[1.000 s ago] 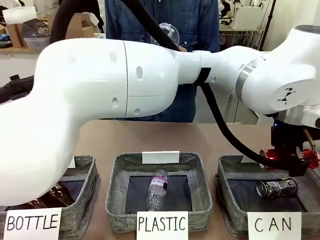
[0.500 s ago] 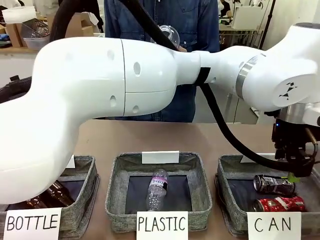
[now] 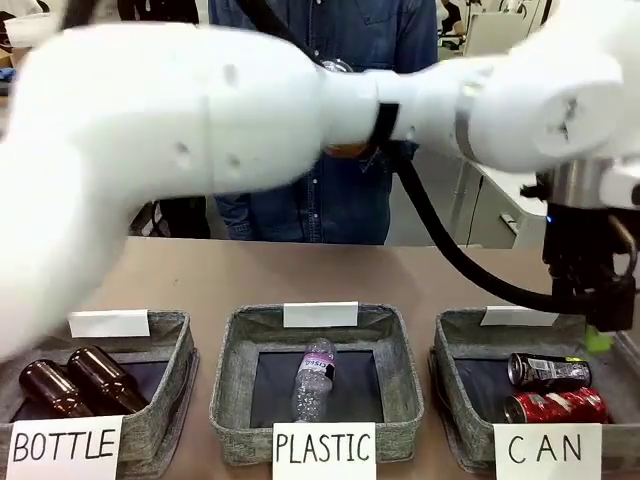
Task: Sort the can waste into the basket.
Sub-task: Pick up the can waste from the table and place it in the right Fabric basket.
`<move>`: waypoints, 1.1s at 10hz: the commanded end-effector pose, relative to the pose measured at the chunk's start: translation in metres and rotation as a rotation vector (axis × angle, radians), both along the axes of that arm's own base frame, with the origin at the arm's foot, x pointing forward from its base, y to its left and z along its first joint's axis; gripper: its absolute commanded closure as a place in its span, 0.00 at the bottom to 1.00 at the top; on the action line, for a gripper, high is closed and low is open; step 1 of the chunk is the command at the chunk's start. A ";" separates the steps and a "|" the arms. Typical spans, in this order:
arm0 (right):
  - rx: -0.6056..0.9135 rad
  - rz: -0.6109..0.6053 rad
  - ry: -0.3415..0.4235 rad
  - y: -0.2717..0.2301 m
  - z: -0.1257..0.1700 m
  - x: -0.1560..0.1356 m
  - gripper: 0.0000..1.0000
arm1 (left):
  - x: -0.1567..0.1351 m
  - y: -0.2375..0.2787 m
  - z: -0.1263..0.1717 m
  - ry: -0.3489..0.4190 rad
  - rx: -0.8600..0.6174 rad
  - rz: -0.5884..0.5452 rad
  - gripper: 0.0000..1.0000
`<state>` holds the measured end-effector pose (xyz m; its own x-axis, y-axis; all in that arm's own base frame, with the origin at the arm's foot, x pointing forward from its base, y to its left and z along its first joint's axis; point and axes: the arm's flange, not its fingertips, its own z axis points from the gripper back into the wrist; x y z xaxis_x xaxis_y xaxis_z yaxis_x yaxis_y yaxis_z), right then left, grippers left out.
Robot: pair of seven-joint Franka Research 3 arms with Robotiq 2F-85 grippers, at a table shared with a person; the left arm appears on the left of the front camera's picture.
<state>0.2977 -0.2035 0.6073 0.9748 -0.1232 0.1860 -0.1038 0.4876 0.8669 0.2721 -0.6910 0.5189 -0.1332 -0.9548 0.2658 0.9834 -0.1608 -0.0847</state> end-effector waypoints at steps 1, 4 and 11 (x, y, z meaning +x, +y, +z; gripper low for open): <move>-0.035 0.062 0.003 0.020 0.004 0.004 0.00 | -0.018 0.106 0.038 0.101 0.013 -0.051 0.01; -0.125 0.175 0.043 0.085 0.004 0.030 0.00 | -0.038 0.240 0.086 0.105 -0.077 0.224 0.01; 0.077 0.366 0.083 0.278 -0.014 0.051 0.00 | -0.013 0.569 0.069 0.603 -0.674 0.798 0.01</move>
